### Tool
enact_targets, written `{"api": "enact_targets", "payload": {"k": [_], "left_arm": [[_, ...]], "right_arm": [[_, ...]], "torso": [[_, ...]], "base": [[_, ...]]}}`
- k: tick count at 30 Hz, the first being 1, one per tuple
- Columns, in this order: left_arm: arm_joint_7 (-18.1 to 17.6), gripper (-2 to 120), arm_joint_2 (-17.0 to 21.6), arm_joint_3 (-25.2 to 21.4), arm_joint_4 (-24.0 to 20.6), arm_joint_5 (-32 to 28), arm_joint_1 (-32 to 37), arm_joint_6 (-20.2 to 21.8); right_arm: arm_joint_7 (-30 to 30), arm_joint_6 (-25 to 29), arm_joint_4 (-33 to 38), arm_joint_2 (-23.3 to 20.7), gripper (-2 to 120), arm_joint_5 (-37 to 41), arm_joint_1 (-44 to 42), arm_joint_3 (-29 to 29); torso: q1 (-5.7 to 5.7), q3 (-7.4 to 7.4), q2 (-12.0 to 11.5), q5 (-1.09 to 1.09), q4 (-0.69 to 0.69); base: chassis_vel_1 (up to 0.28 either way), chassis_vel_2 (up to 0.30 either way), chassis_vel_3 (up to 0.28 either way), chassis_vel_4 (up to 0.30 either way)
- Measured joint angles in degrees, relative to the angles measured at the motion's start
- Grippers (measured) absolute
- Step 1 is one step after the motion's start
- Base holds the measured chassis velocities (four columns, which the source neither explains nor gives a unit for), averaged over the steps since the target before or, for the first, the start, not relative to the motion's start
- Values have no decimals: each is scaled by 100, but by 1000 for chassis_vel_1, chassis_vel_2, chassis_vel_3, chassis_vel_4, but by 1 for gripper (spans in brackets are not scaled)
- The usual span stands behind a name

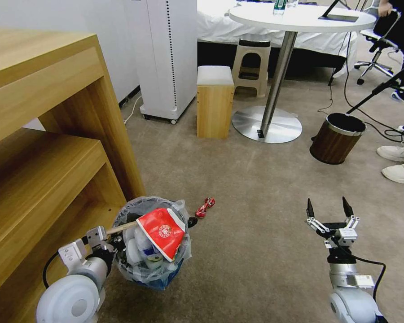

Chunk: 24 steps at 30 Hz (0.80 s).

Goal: Pick up the trash bin and place the garbage on the floor into it.

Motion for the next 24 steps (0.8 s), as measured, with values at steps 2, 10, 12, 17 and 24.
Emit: {"api": "enact_targets", "payload": {"k": [2,10,12,17,24], "left_arm": [[4,0,0,0,0,0,1,-1],[10,0,-22,9,10,9,-2,-8],[11,0,-33,19,16,16,-4,-8],[11,0,-47,34,23,36,-6,-10],[18,0,-102,82,39,96,7,-11]], "right_arm": [[0,0,-2,3,100,11,0,-1],[-3,-2,-36,8,100,25,13,-11],[-4,-3,-37,6,100,37,14,-21],[-2,-4,-27,-29,100,63,16,-54],[70,-7,149,-349,100,441,24,-378]], "torso": [[0,0,0,0,0],[-1,0,0,-2,0],[-1,1,0,1,0],[0,1,0,-1,0],[0,1,0,0,0]], "base": [[-39,59,55,-54],[-136,118,126,-136],[-163,177,176,-173],[-155,159,162,-151],[-109,100,103,-102]]}}
